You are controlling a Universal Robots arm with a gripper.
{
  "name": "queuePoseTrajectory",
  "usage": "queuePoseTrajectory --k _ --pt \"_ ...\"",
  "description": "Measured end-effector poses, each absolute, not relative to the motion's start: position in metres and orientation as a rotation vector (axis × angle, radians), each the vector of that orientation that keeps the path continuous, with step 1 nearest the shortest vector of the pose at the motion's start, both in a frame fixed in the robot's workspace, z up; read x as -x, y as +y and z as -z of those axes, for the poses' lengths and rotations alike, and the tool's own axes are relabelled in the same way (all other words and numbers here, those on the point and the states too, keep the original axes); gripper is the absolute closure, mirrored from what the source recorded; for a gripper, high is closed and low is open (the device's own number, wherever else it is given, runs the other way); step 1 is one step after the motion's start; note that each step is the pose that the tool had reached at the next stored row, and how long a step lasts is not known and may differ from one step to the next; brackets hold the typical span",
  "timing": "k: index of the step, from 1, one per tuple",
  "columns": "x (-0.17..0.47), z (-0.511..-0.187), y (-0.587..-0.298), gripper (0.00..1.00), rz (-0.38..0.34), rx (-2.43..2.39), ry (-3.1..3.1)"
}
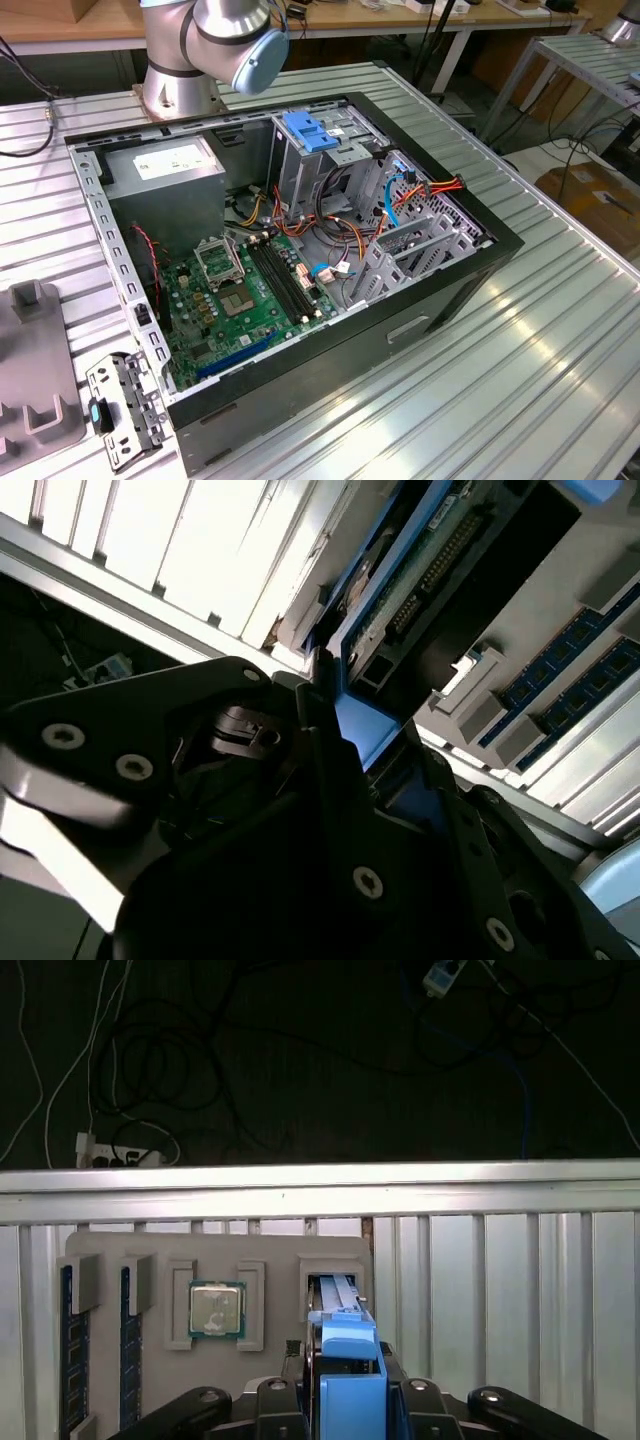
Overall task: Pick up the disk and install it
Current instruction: 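Pick up the disk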
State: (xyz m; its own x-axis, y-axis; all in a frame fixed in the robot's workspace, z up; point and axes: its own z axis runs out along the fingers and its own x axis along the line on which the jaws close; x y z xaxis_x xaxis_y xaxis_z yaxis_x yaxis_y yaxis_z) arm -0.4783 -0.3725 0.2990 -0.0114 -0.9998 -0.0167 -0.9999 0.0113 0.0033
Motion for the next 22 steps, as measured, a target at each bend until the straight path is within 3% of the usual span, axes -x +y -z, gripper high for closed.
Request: queuePoseTrajectory --k 22 --pt "0.4782 -0.3001 -0.3725 0.63 -0.021 2.21 2.22"
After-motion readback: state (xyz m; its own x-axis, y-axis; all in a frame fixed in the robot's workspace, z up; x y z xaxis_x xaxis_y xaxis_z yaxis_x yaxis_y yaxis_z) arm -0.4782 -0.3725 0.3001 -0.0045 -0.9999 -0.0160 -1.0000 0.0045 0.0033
